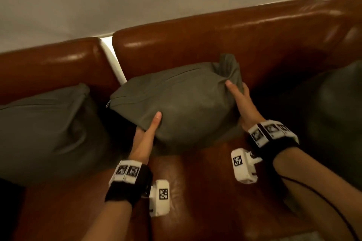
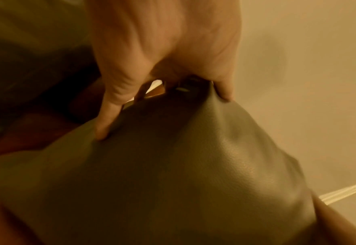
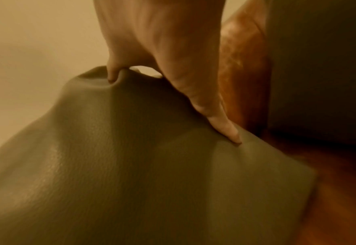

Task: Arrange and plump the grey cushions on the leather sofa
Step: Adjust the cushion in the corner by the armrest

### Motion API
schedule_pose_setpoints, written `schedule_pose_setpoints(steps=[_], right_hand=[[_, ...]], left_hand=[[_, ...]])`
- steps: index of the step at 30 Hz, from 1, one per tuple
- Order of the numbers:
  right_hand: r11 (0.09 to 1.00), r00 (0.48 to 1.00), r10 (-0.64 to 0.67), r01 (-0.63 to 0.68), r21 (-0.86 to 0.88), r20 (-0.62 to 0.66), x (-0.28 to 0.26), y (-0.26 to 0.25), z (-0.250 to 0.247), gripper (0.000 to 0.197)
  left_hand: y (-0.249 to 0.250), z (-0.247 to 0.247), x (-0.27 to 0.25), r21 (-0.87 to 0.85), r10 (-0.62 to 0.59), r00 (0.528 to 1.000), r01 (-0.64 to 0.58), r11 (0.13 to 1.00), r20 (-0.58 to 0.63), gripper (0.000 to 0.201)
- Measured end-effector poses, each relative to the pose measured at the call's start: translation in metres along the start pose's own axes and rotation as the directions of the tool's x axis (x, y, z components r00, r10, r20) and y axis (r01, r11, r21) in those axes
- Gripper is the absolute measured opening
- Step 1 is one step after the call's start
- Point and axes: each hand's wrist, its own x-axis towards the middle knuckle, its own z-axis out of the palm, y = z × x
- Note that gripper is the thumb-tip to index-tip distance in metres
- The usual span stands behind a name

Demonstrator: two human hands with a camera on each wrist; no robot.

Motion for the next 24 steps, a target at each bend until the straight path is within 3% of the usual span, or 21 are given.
schedule_pose_setpoints(steps=[5,7,10,13,16,18,20,22,24], right_hand=[[0.987,0.992,0.124,-0.121,-0.103,0.015,0.005,0.011,-0.011,0.095],[0.981,0.99,0.138,-0.133,-0.138,0.029,0.0,0.011,-0.012,0.099],[0.987,0.988,0.149,-0.146,-0.063,0.043,-0.013,0.003,-0.016,0.097],[0.983,0.979,0.182,-0.183,-0.006,0.087,-0.021,0.004,-0.015,0.096],[0.981,0.979,0.188,-0.184,-0.056,0.076,-0.01,0.023,-0.013,0.128],[0.983,0.982,0.178,-0.174,-0.057,0.063,-0.001,0.027,-0.016,0.138],[0.984,0.983,0.175,-0.172,-0.048,0.06,-0.016,0.013,-0.02,0.133],[0.992,0.996,0.083,-0.081,-0.1,0.014,-0.03,-0.004,-0.033,0.108],[0.978,0.995,-0.084,0.073,-0.195,-0.048,-0.046,-0.02,-0.057,0.072]], left_hand=[[-0.017,0.007,0.022,0.153,-0.067,0.998,0.065,0.986,0.008,0.122],[-0.014,0.011,0.011,0.166,-0.055,0.998,0.06,0.984,-0.037,0.112],[-0.013,0.006,0.0,0.046,-0.036,0.99,0.042,0.998,-0.135,0.089],[-0.011,-0.001,0.006,0.052,-0.028,0.988,0.036,0.998,-0.154,0.094],[-0.01,0.004,0.006,0.035,-0.072,0.989,0.077,0.996,-0.129,0.075],[-0.008,0.006,0.008,0.057,-0.049,0.983,0.06,0.997,-0.179,0.082],[0.0,0.0,0.004,0.061,0.04,0.919,-0.018,0.998,-0.393,0.11],[0.017,-0.015,0.015,0.251,0.231,0.761,-0.092,0.963,-0.606,0.127],[0.037,-0.014,0.022,0.55,0.454,0.742,-0.138,0.824,-0.493,0.12]])
